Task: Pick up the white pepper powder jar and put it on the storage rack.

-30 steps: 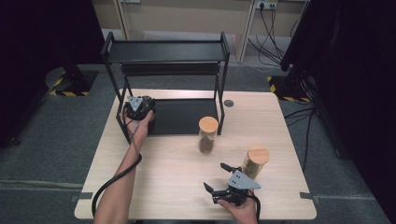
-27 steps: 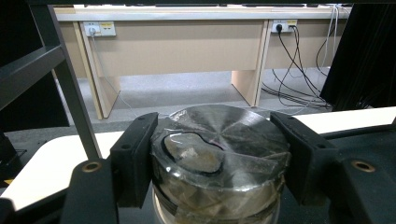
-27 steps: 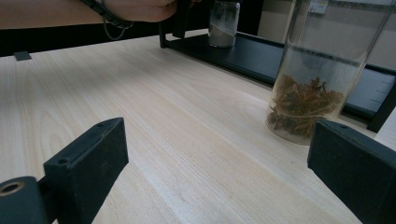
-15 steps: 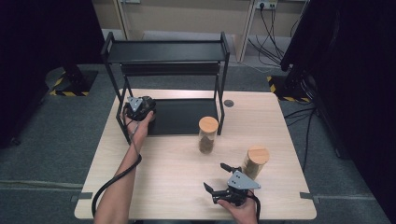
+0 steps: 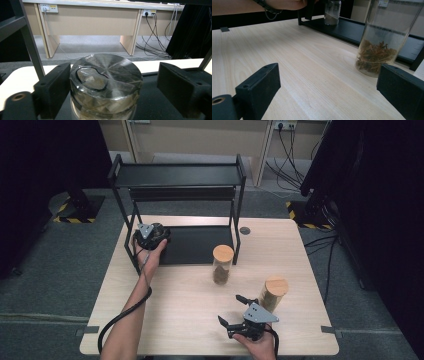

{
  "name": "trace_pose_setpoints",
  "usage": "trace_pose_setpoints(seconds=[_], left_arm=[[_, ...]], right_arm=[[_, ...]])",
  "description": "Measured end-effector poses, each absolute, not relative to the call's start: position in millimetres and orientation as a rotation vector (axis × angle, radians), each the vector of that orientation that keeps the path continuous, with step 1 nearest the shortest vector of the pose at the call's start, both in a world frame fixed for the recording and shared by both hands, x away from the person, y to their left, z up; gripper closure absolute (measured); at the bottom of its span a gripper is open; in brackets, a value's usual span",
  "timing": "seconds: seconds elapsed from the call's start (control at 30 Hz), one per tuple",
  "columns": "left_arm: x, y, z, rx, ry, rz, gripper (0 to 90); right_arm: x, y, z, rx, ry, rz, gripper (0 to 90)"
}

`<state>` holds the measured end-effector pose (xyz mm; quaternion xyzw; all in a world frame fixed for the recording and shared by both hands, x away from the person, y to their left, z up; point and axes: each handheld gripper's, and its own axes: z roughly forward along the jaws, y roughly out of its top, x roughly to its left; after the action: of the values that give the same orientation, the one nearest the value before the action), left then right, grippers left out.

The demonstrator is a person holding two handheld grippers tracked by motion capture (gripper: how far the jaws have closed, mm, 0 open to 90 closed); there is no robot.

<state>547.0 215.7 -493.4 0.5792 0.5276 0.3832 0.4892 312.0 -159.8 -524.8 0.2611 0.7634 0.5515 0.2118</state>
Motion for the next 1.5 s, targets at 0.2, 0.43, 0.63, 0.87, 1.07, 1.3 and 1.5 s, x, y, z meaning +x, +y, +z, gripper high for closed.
trace_pose_setpoints(seconds=[0.2,0.43,0.63,0.87,1.07,1.3,1.5], left_arm=[[541,217,-494,1.399,1.294,0.939,8.6],[537,213,-495,1.408,1.273,0.940,8.6],[533,212,-492,1.404,1.275,0.948,8.7],[530,210,-491,1.395,1.277,0.947,8.2],[525,209,-490,1.390,1.278,0.940,7.5],[519,208,-489,1.403,1.264,0.943,7.4],[515,207,-488,1.401,1.258,0.932,7.4]], right_arm=[[312,-160,-525,0.727,2.120,1.533,5.3],[312,-160,-525,0.726,2.119,1.532,5.3],[312,-160,-525,0.724,2.120,1.533,5.3],[312,-160,-525,0.724,2.121,1.531,5.3],[312,-160,-525,0.725,2.122,1.533,5.3],[312,-160,-525,0.726,2.121,1.533,5.3],[312,-160,-525,0.728,2.121,1.533,5.3]])
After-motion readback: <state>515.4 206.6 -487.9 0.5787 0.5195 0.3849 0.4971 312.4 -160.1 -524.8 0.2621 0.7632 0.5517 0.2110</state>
